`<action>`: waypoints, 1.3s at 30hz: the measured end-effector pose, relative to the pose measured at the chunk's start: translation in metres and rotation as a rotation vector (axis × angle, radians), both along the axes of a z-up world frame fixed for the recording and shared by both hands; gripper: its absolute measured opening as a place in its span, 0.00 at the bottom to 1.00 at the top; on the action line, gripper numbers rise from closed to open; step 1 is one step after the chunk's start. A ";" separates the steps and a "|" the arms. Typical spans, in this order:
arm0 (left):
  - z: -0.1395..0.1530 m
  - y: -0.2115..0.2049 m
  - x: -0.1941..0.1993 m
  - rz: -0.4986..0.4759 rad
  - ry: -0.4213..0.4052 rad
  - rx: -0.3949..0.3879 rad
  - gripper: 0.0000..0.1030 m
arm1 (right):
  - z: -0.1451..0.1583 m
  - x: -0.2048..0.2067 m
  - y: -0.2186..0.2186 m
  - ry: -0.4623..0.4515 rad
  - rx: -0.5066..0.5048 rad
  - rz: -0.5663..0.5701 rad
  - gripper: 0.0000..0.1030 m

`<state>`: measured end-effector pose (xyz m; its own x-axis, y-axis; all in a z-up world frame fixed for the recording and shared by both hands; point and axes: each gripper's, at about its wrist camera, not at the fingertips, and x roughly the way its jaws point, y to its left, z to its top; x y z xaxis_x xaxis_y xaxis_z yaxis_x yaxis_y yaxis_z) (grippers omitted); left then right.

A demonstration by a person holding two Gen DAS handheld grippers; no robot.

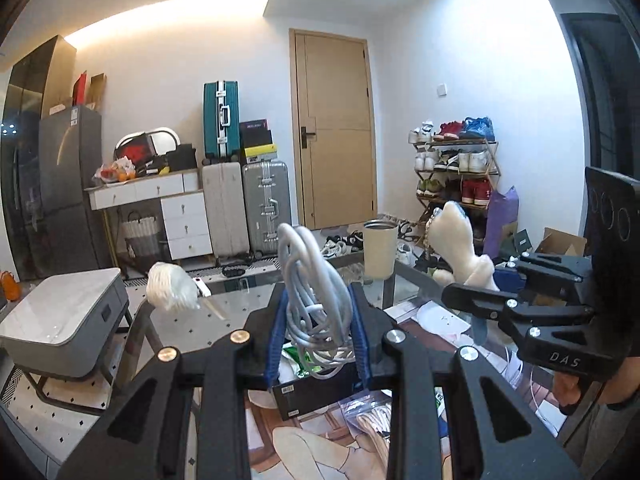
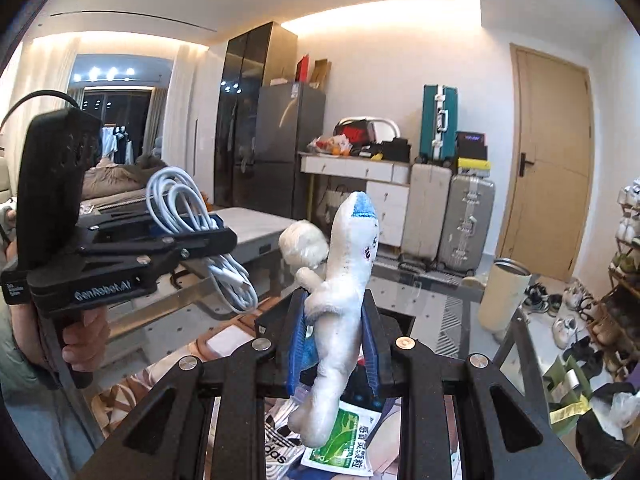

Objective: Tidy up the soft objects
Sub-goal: 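Lift the cable with the left tool while the right tool lifts the plush toy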

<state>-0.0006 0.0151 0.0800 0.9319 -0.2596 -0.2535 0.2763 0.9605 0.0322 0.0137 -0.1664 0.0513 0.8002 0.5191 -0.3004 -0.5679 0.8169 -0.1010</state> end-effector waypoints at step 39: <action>0.005 -0.006 0.048 0.020 -0.041 -0.069 0.27 | 0.011 0.050 0.040 -0.029 0.045 -0.049 0.24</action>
<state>0.0478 0.0087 0.0853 0.9465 -0.2558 -0.1969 0.2564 0.9663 -0.0230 0.0641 -0.1266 0.0620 0.8331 0.4917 -0.2533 -0.5245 0.8477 -0.0793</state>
